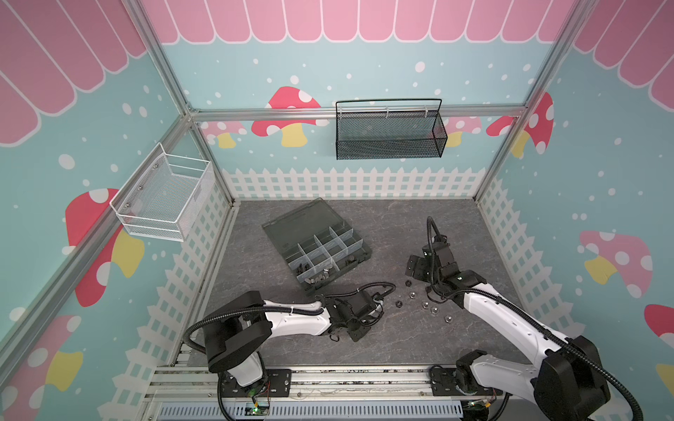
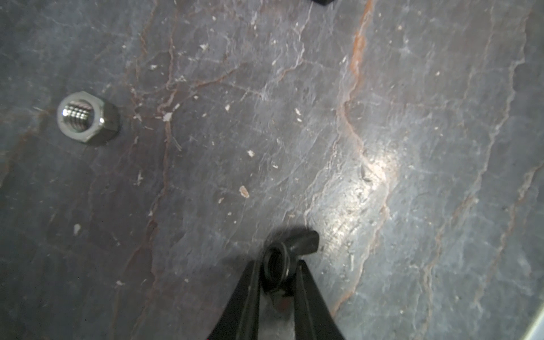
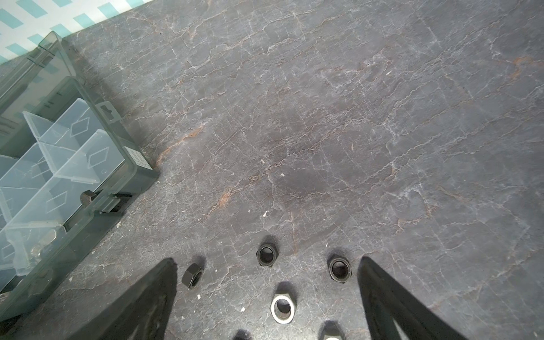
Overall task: Sort the screws and nuts into containers
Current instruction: Pick up the nut from the bottom-center of the table.
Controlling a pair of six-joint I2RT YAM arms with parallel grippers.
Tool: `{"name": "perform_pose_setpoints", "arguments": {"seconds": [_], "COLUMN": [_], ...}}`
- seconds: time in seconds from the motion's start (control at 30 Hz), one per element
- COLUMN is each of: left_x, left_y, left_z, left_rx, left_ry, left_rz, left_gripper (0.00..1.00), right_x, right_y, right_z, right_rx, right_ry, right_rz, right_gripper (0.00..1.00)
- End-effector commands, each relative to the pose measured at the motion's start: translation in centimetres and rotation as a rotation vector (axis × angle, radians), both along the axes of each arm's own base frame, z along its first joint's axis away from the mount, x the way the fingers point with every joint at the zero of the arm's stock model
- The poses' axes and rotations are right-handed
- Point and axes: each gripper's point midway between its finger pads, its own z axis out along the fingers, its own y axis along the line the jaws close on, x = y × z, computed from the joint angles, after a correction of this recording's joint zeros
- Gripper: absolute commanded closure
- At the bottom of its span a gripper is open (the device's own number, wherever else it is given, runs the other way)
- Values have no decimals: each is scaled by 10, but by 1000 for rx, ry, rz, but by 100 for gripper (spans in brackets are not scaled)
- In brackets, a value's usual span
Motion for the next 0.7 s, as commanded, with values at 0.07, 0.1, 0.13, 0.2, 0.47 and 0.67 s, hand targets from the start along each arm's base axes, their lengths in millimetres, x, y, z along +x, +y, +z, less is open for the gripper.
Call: {"name": "perform_pose_setpoints", "arguments": {"seconds": [0.07, 0.1, 0.13, 0.2, 0.47, 0.67], "left_x": [6, 6, 6, 6, 7, 6], "left_y": [-5, -6, -7, -8, -9, -7], "left_z": [1, 1, 1, -1, -1, 2], "left_rx": [10, 8, 8, 13, 9, -1], "left_ry": [-15, -13, -12, -9, 0, 1], "left_rz": [9, 8, 7, 7, 20, 44], "left_gripper": [71, 71, 70, 71, 80, 90], "right_x": [-5, -4, -5, -5, -5, -4], "right_y": [-6, -7, -6, -7, -8, -7], "right_z": [-7, -7, -7, -8, -10, -12], "right_rx": [-6, -8, -8, -11, -17, -19], "right_ry": [19, 19, 21, 23, 27, 36], "right_rz": [-28, -30, -28, -30, -31, -29], "right_gripper": [3, 3, 3, 3, 3, 3]}}
